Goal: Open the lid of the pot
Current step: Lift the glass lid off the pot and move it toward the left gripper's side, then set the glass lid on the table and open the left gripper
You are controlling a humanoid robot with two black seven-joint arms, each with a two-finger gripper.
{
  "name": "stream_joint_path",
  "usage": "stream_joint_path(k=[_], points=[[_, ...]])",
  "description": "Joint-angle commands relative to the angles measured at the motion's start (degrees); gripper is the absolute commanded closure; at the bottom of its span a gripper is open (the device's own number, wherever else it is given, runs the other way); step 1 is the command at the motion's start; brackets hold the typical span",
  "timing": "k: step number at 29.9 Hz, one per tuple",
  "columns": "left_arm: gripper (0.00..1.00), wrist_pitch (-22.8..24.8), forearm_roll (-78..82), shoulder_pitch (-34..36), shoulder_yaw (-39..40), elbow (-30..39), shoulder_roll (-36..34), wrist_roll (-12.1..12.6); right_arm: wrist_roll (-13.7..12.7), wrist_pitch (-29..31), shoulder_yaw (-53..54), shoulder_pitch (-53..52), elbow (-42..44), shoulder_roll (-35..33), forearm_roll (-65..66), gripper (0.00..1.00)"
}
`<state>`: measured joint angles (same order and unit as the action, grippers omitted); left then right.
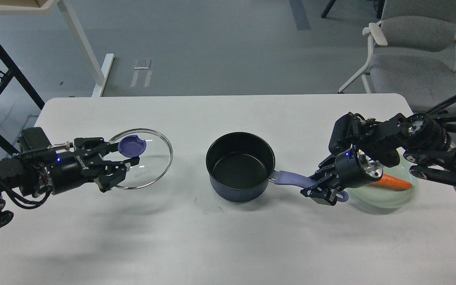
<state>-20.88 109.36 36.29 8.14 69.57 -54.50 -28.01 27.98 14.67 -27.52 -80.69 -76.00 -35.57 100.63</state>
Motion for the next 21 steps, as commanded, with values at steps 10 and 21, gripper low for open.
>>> stream_joint_path(k=[10, 21], points=[[0.54, -6.7, 0.7, -5.1, -0.1, -10.0, 2.8, 0.0, 0.0, 0.0, 0.0, 0.1, 0.1, 0.2, 0.0, 0.71], [0.29, -6.8, 0.8, -5.1, -1.0, -12.4, 4.2, 0.0, 0.0, -0.5, 0.1, 0.1, 0.2, 0.2, 0.0, 0.71]])
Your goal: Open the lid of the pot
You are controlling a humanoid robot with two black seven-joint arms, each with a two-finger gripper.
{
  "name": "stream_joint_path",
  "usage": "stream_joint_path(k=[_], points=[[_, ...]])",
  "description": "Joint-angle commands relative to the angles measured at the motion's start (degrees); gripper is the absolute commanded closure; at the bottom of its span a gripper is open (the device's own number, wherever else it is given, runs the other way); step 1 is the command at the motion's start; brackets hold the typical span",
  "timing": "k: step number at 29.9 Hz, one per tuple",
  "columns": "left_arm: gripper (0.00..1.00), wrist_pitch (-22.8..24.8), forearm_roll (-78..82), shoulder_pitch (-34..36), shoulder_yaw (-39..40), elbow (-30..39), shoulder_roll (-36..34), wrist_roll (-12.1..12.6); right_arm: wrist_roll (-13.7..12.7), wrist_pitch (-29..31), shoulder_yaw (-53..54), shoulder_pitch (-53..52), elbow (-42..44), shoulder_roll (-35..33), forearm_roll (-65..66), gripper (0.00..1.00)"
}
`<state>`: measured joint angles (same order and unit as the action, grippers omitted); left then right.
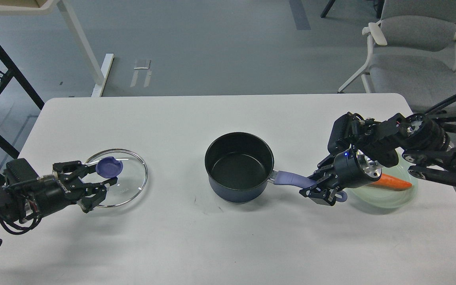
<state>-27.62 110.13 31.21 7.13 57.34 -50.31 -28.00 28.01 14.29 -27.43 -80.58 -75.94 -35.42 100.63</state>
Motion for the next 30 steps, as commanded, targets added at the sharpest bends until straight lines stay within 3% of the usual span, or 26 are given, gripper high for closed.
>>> stream_joint_path(k=[1, 6, 11, 15, 18, 22, 25, 26, 30], points=[[0.21, -0.1, 0.0, 0.0, 0.0, -0.2, 0.0, 0.0, 0.0, -0.1, 0.0, 0.0, 0.1, 0.0, 0.0, 0.71], [0.02, -0.1, -0.1, 0.1, 0.0, -0.1, 0.0, 0.0, 0.0, -0.1, 0.0, 0.0, 0.1, 0.0, 0.0, 0.71], [0.01, 0.1, -0.6, 0.2, 0.2, 1.2, -0.7, 0.0, 0.0, -0.1, 0.0, 0.0, 0.0, 0.0, 0.0, 0.7], [0.01, 1.8, -7.2, 1.0, 0.3, 7.7, -3.5, 0.0, 0.0, -0.1, -0.1, 0.0, 0.0, 0.0, 0.0, 0.67], [0.01, 7.1, -18.0, 2.8, 0.3, 13.5, -6.3, 0.0, 0.0, -0.1, 0.0, 0.0, 0.0, 0.0, 0.0, 0.57], [0.01, 17.3, -34.1, 6.6, 1.2, 17.5, -7.6, 0.0, 0.0, -0.1, -0.1, -0.1, 0.0, -0.2, -0.1, 0.3], [0.01, 22.8, -45.3, 8.7, 1.4, 18.1, -7.4, 0.0, 0.0, -0.1, 0.0, -0.4, 0.0, -0.4, -0.2, 0.13], [0.01, 24.1, -49.8, 9.3, 1.4, 18.0, -7.3, 0.0, 0.0, -0.1, 0.1, -0.6, 0.0, -0.6, -0.3, 0.04], [0.01, 27.8, -64.6, 10.1, 2.0, 18.0, -7.1, 0.0, 0.0, -0.2, 1.0, -2.1, -0.1, -2.5, -1.2, 0.02]])
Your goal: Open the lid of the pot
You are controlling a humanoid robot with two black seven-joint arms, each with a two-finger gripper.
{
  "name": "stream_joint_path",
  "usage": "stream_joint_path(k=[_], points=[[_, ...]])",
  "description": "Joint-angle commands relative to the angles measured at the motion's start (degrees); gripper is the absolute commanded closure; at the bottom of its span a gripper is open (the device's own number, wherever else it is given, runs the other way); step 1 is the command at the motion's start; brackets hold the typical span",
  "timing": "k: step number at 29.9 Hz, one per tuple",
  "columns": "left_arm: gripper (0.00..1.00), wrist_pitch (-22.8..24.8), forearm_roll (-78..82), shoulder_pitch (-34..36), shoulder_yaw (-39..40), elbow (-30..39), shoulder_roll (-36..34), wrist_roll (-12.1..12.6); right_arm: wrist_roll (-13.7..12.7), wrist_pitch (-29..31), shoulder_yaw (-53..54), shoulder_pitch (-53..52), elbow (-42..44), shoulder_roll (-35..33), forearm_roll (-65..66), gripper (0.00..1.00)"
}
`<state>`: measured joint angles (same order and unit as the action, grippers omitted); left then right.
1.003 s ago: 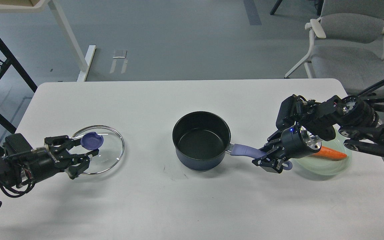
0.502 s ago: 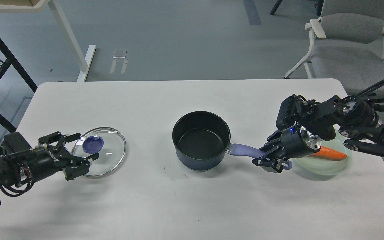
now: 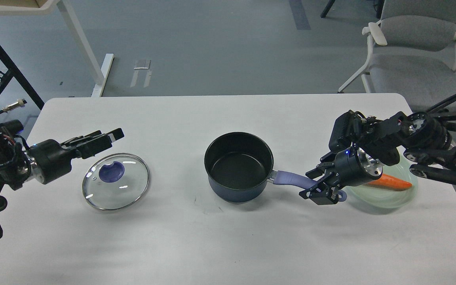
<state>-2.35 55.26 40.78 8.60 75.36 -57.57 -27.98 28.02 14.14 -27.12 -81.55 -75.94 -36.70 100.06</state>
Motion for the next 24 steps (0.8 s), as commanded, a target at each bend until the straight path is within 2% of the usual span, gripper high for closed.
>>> stream_joint_path(k=[1, 12, 18, 24], points=[[0.01, 3.0, -12.6, 0.8, 1.1, 0.0, 0.3, 0.0, 0.0, -0.2, 1.1, -1.7, -0.1, -1.8, -1.5, 0.02], [0.01, 3.1, -39.1, 1.0, 4.2, -1.9, 2.3, 0.0, 0.0, -1.2, 13.7, -1.5, 3.1, -8.6, -30.6, 0.01], [0.01, 4.1, -51.5, 0.9, 4.6, -7.2, 6.8, 0.0, 0.0, -8.8, 17.4, 4.9, 8.2, -7.9, -54.5, 0.01], [0.01, 11.3, -53.6, 0.2, 5.5, -13.8, 11.9, 0.0, 0.0, -17.3, 25.6, 15.4, 10.0, -3.5, -71.7, 0.01]])
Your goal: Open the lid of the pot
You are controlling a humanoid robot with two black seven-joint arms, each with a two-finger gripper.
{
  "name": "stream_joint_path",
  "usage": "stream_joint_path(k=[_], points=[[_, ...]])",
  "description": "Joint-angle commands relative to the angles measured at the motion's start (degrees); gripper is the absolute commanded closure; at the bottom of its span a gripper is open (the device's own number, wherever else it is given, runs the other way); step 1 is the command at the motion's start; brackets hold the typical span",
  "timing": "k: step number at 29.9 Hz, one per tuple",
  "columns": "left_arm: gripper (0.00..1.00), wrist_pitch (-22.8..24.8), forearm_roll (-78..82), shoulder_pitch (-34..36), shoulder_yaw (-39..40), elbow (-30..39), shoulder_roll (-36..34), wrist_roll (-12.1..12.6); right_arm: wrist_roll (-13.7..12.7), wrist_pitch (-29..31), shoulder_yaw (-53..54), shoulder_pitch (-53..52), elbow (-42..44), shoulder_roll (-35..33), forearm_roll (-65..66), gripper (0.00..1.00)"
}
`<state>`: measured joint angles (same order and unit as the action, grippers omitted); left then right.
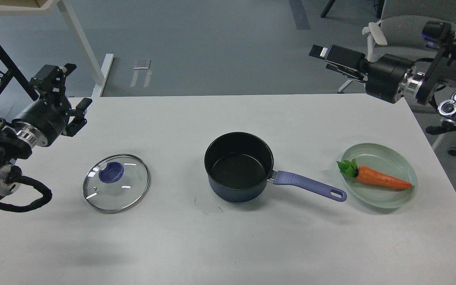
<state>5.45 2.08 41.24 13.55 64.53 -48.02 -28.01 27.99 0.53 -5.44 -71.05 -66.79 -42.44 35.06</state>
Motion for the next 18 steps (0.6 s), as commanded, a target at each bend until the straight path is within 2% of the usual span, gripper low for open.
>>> stream_joint_path(k=[1, 6, 12, 18], points=[[0.01, 4.7, -0.5, -0.3, 1.0, -4.1, 3.3, 0.0, 0.0, -4.7, 5.3, 6.7, 1.0, 3.1, -8.1, 0.01], [0.01, 8.0, -0.6, -1.0, 3.9, -8.5, 7.9, 0.0, 0.0, -9.0, 16.8, 17.2, 4.7, 9.6, -15.5, 0.01], [0.01, 14.8, -1.7, -3.6, 7.5, -11.4, 11.9, 0.0, 0.0, -9.3, 27.2, 25.0, 11.2, 17.7, -16.9, 0.01], [0.01, 15.4, -5.4, -6.3, 10.8, -12.9, 14.4, 0.2, 0.0, -8.4, 30.3, 27.5, 12.7, 19.7, -25.4, 0.01]])
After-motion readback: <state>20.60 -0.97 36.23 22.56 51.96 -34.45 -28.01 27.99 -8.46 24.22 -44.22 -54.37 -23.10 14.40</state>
